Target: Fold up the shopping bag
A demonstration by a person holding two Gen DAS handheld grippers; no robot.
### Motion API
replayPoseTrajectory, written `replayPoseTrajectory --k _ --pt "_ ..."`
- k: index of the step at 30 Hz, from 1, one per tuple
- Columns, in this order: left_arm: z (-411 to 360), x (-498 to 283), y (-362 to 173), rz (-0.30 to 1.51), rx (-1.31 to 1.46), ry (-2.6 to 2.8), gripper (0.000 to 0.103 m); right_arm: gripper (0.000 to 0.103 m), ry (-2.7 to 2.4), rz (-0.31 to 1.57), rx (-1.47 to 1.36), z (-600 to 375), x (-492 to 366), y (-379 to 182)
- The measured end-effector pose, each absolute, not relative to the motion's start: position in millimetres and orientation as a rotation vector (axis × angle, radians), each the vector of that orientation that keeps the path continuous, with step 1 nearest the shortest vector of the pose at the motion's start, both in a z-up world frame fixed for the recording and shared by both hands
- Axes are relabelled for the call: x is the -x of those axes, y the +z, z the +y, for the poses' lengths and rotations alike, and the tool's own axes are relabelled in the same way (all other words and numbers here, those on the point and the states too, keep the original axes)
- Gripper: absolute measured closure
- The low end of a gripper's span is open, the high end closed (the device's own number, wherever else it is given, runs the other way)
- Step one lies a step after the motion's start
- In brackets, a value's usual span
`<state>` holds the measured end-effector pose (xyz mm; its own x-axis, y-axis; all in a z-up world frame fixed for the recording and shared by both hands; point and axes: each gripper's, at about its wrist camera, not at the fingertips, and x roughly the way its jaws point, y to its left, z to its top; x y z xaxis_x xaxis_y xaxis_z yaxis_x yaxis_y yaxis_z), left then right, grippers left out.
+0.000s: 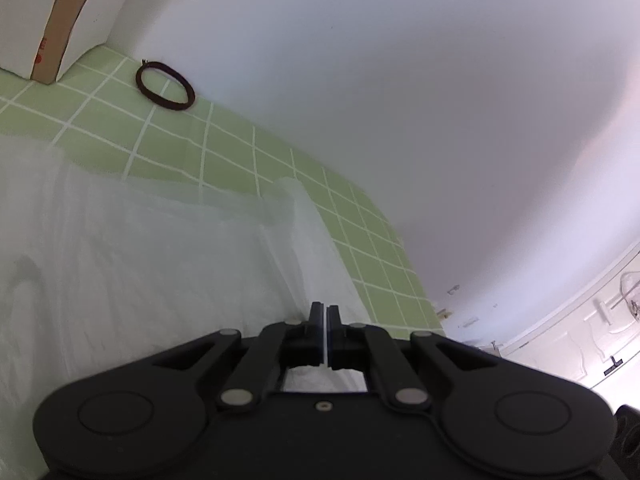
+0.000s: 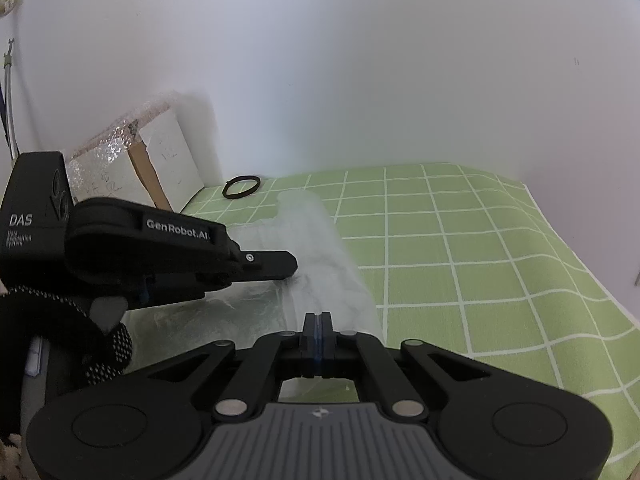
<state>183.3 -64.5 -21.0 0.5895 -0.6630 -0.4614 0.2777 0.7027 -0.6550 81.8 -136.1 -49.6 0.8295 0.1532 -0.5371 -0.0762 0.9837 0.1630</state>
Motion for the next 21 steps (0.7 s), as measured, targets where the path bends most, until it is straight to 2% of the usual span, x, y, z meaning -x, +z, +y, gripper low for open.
replayPoseTrajectory --k 3,6,11,21 --pt "-64 -179 -23 0.757 0.580 -0.586 0.101 0.103 0.138 0.573 -0.205 -144 -84 -52" --pt "-64 -189 -28 0.755 0.598 -0.593 0.101 0.094 0.145 0.510 -0.293 -161 -71 -46" --pt "-66 -194 -28 0.754 0.605 -0.597 0.101 0.079 0.096 0.541 -0.390 -189 -67 -52" --pt "-74 -187 -26 0.750 0.640 -0.573 0.101 0.076 0.159 0.607 -0.697 -228 -88 -69"
